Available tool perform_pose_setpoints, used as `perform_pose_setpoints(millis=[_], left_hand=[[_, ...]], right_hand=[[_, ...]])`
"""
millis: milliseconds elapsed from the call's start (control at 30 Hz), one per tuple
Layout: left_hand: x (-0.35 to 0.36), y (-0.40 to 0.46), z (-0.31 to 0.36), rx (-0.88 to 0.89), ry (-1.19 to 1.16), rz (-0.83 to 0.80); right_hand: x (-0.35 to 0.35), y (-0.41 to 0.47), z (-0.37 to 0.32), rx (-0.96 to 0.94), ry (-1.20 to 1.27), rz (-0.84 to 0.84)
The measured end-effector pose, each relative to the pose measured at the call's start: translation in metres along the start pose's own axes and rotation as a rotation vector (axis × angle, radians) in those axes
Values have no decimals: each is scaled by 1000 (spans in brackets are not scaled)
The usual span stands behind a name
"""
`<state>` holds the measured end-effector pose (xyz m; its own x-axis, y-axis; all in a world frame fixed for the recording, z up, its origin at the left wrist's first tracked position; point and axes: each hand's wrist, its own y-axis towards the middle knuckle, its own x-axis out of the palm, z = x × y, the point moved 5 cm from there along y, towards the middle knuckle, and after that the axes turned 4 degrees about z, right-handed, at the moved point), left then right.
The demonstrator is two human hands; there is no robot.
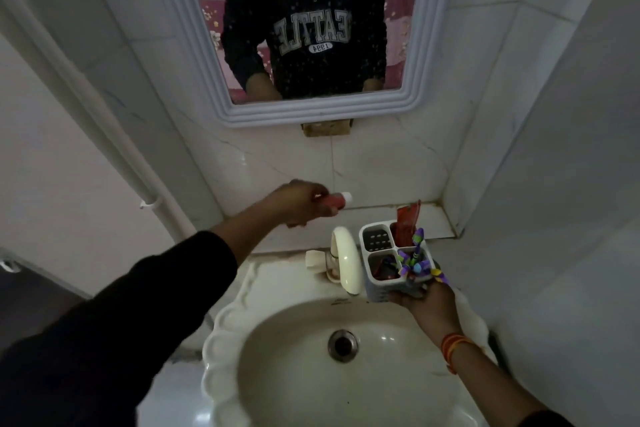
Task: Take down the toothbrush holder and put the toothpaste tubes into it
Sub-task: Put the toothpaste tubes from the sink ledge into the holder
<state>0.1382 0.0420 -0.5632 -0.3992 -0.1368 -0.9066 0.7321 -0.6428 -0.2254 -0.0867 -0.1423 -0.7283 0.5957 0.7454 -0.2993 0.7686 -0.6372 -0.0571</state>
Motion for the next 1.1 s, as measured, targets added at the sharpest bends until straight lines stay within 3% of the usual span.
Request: perform_pose_setpoints(millis=[100, 233, 400, 533, 633, 700, 800, 900, 1100], left_hand=[[-36, -6, 57, 172, 214, 31], [-25, -8, 116, 262, 443, -107], [16, -2, 137, 277, 370, -130], [12, 1, 112, 121, -135, -237], [-5, 13, 67, -23, -298, -68], [-5, 22, 28, -143, -138, -3], [17, 27, -23, -206, 273, -69], [52, 30, -67, -224, 359, -197], [77, 45, -105, -256, 429, 7]], right_hand=[[0, 1, -1, 0, -8, 2], [-1, -2, -2, 1, -11, -4], [-1, -2, -4, -12, -3, 5], [-2, -2, -2, -17, 2, 7], [-2, -3, -2, -15, 9, 14], [-2, -4, -3, -15, 16, 23], [-2, -4, -2, -23, 13, 27], [-1, -3, 0, -22, -7, 29], [1, -1, 5, -26, -42, 37]])
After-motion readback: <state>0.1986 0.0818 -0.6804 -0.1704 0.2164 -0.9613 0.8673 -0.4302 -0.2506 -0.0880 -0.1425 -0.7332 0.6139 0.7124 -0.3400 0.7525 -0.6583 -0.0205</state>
